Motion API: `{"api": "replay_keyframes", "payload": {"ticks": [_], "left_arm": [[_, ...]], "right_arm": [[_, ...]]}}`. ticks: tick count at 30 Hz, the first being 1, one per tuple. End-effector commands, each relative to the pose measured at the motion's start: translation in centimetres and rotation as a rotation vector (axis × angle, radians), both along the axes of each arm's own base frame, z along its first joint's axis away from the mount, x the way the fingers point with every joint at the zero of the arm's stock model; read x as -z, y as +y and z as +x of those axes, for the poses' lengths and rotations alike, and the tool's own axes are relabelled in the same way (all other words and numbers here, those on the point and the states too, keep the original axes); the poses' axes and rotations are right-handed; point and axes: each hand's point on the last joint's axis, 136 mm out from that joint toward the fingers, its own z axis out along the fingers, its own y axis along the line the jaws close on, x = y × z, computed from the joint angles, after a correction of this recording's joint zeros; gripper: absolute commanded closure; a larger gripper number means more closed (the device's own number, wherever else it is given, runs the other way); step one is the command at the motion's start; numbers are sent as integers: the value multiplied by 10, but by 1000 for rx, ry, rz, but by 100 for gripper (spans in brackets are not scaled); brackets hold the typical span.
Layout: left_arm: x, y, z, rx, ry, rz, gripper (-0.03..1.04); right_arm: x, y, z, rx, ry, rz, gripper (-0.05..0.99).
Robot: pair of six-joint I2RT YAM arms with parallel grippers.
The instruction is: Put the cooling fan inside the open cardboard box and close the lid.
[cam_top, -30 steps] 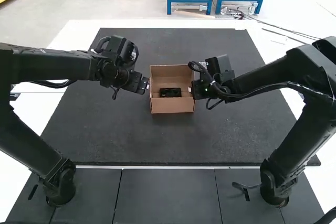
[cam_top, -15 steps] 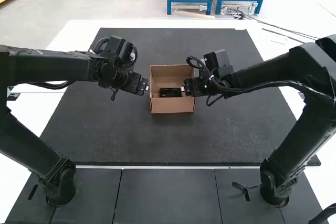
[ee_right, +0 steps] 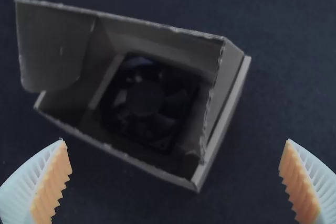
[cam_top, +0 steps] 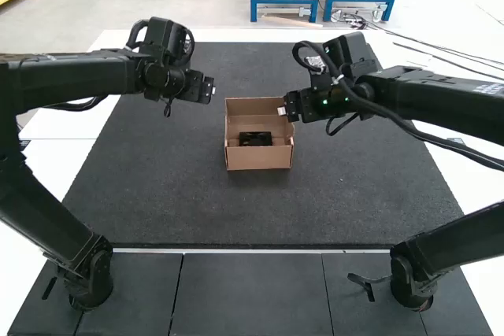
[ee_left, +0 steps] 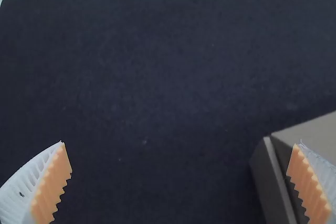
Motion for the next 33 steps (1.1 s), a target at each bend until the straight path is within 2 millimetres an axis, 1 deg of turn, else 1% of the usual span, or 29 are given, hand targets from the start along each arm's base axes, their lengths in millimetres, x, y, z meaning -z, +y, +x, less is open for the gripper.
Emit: {"api": "replay_keyframes", "payload": {"ticks": [1, 3, 6, 10, 13, 17, 20, 22, 28, 33], "left_arm": [[-21, -1, 15, -20, -42, -9, 4], [-23, -5, 22, -17, -43, -11, 4], [-29, -11, 30, -14, -47, -15, 4], [-29, -27, 34, 19, -38, -12, 4], [-29, -43, 32, 54, -31, -9, 4], [-24, -69, 21, 125, 0, -12, 4], [-22, -81, 14, 155, 10, -8, 4], [-19, -85, 11, 166, 19, -4, 4], [-14, -87, 5, 182, 47, -1, 4], [-3, -86, 0, 185, 80, 10, 4]], "right_arm": [[-17, 3, -9, -71, -23, -37, 3], [-17, 0, -16, -89, 0, -70, 3], [-26, -2, -20, -94, 21, -82, 3], [-38, -3, -17, -89, 8, -74, 3], [-42, -2, -17, -88, 2, -69, 3], [-48, -3, -15, -79, -5, -58, 3], [-55, -5, -12, -65, -15, -56, 3], [-59, -8, -9, -52, -23, -55, 3], [-82, -19, -4, -12, -67, -45, 3], [-100, -22, -4, 1, -80, -30, 3]]}}
